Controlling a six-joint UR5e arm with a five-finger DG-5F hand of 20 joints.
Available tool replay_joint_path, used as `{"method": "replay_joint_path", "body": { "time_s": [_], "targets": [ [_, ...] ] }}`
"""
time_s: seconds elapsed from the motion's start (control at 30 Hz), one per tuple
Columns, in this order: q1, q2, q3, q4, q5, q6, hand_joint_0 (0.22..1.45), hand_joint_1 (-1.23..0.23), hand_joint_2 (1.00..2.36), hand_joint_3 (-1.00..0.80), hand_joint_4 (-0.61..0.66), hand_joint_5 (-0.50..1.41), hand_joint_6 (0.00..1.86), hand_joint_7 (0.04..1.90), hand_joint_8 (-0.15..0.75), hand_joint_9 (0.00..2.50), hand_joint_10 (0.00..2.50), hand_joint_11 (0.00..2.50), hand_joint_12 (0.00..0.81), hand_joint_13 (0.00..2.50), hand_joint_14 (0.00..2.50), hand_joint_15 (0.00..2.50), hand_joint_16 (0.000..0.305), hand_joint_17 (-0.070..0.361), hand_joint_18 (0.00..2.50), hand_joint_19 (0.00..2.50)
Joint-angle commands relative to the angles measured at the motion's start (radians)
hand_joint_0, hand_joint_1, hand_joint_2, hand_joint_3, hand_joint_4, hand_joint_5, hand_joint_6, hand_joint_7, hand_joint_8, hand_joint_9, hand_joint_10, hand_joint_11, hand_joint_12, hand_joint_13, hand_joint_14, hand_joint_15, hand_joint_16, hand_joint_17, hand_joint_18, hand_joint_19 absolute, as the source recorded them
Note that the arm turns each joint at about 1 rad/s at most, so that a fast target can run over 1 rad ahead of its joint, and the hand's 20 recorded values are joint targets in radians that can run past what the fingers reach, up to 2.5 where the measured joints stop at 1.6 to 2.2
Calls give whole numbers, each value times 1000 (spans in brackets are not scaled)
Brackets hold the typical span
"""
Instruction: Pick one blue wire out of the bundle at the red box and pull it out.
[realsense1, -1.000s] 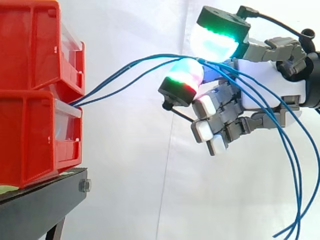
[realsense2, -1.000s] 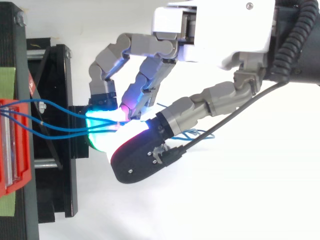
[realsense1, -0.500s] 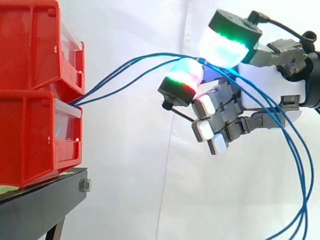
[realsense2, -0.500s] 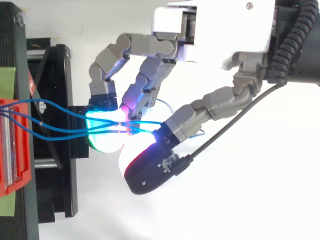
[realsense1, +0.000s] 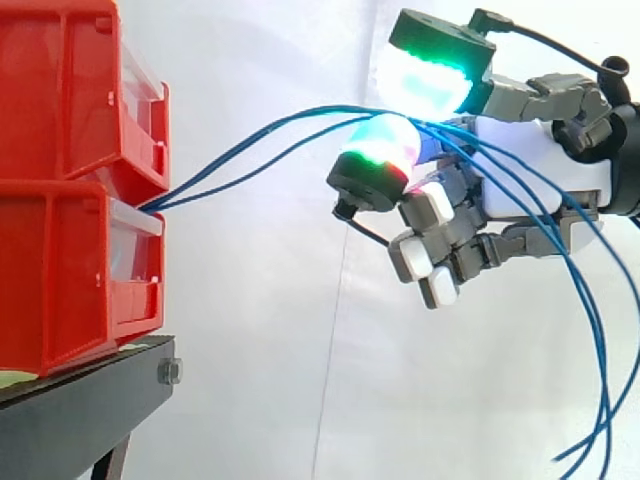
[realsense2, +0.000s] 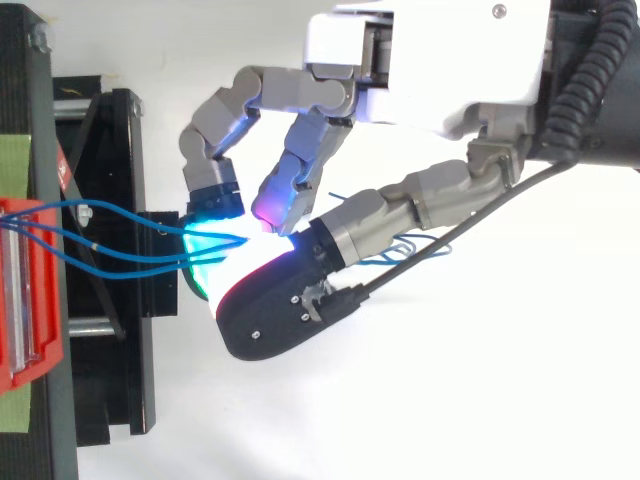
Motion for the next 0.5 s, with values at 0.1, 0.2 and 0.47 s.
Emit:
{"method": "replay_joint_path", "body": {
  "time_s": [0.1, 0.2, 0.47],
  "targets": [
    [0, 0, 0, 1, 1, -2, 604, -784, 1017, -258, 162, -92, 921, 1152, 392, 1134, 13, 652, 435, 1015, 19, 537, 52, 118, 970, 551],
    [0, 0, 0, 1, 1, -3, 639, -878, 1017, -266, 124, -117, 937, 1096, 369, 1061, 13, 646, 431, 977, 18, 537, 52, 118, 954, 534],
    [-1, 0, 0, 1, 1, -3, 503, -761, 1000, -500, 200, -142, 930, 993, 373, 984, 11, 623, 455, 936, 19, 530, 59, 132, 919, 546]
  ]
}}
